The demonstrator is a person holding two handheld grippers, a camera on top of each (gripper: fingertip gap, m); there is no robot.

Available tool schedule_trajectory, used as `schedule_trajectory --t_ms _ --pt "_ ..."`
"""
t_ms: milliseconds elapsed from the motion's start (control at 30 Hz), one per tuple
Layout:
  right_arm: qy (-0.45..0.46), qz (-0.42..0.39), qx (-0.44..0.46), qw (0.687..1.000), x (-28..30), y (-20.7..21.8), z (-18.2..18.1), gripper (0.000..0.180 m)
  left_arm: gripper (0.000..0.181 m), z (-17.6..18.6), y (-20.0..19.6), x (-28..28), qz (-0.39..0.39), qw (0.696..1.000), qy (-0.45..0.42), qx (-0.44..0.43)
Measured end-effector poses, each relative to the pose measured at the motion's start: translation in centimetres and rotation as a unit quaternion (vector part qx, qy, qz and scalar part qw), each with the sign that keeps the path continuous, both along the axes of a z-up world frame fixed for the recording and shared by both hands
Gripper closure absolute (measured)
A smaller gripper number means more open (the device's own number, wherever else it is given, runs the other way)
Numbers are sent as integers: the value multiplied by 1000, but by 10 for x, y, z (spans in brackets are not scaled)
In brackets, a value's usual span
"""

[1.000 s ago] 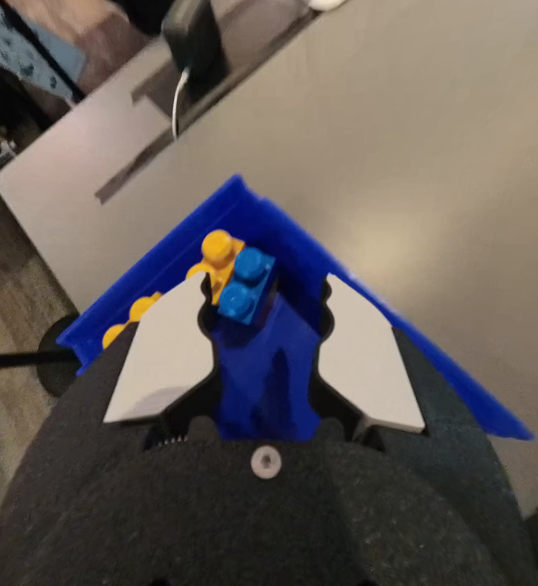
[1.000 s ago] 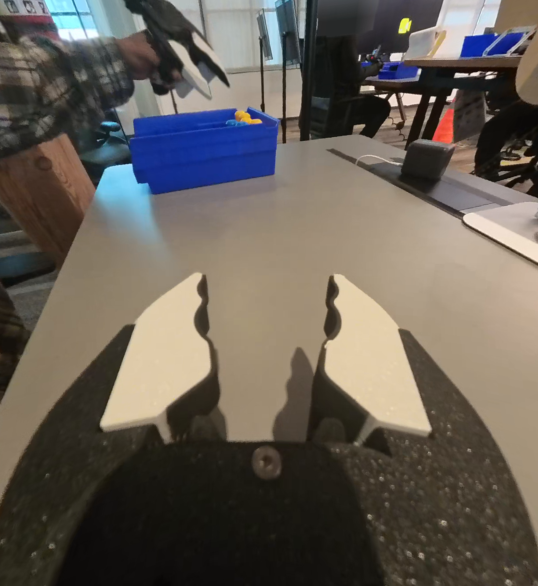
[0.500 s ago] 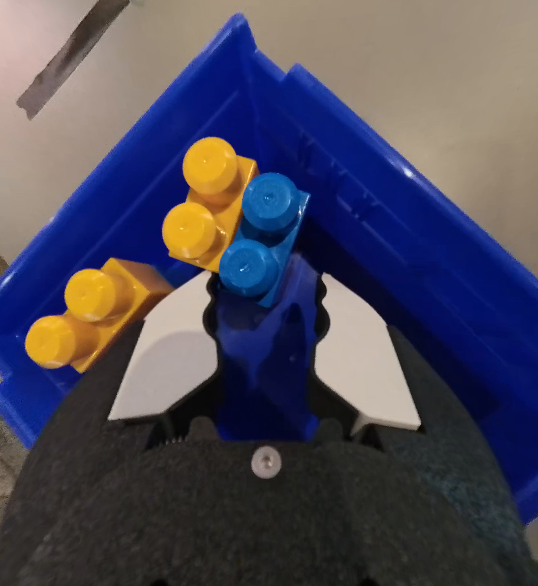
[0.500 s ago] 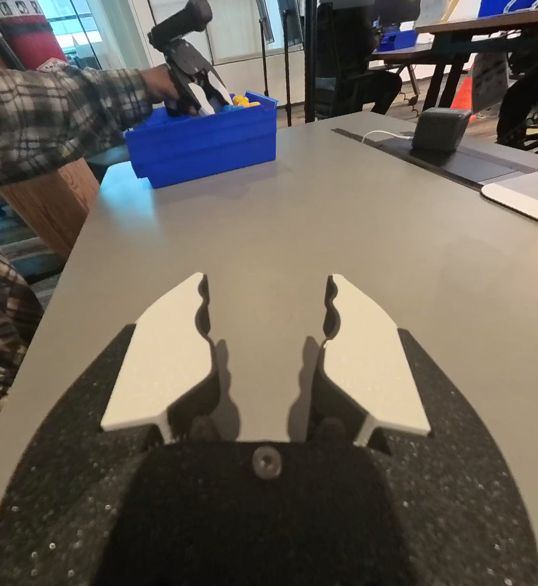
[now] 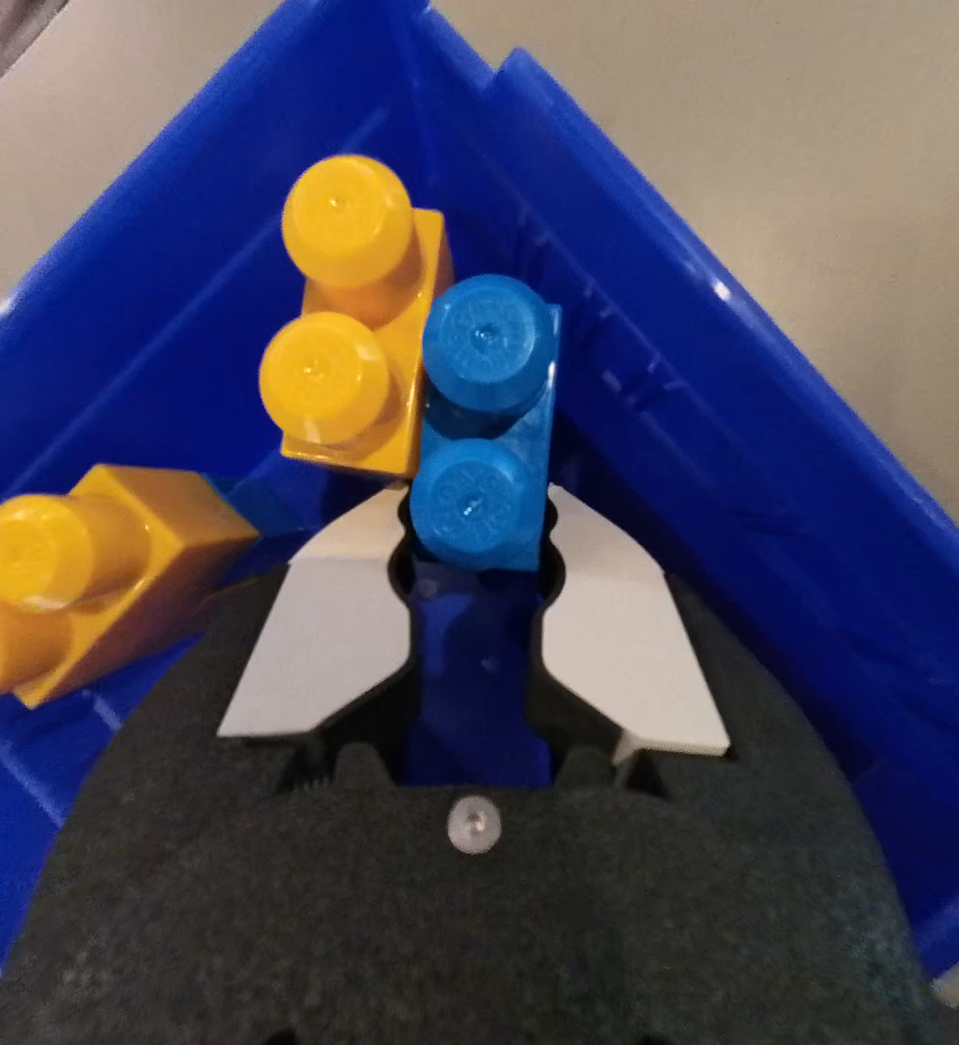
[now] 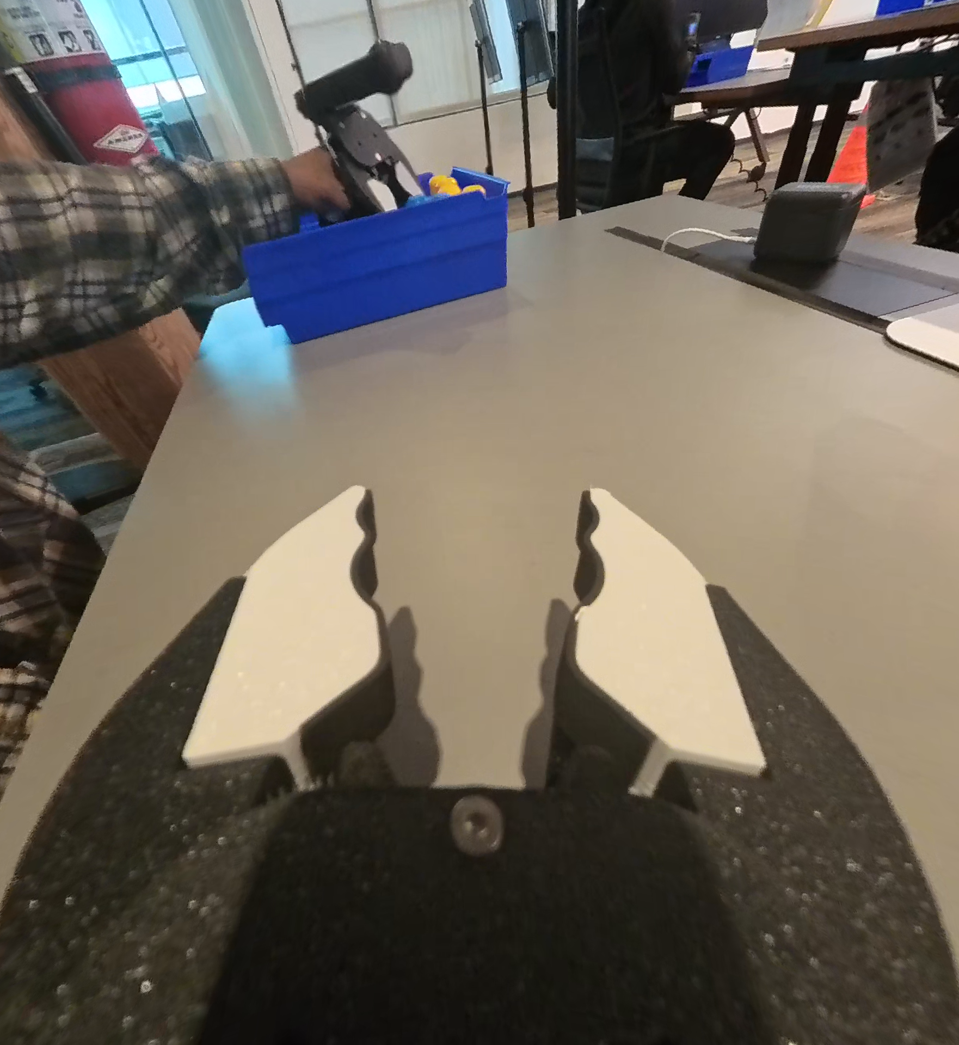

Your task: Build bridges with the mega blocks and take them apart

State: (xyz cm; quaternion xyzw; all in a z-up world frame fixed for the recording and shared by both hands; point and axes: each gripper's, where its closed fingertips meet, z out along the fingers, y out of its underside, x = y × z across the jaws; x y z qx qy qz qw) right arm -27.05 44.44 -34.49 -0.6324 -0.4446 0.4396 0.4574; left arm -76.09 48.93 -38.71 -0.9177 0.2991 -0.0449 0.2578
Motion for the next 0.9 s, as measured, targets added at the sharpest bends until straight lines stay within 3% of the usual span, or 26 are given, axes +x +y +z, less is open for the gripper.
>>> schedule_trajectory --t_ms 133,333,467,567,700,900 --pt "1 1 1 1000 0 -1 1 112 140 36 -7 -15 62 994 -66 66" --pt "24 13 -12 1000 -3 -8 10 112 140 131 -27 -13 107 957 -196 183" --pt "45 13 -15 999 -4 -8 18 114 140 206 -31 62 54 908 -319 265" --pt "97 9 -40 994 -8 -1 38 113 141 238 -34 147 -10 866 -406 292" --pt "192 23 -55 979 -17 4 92 112 141 230 -31 264 -98 809 -505 284" --pt "241 13 -49 969 -23 25 128 112 141 171 -22 390 -182 718 -644 191"
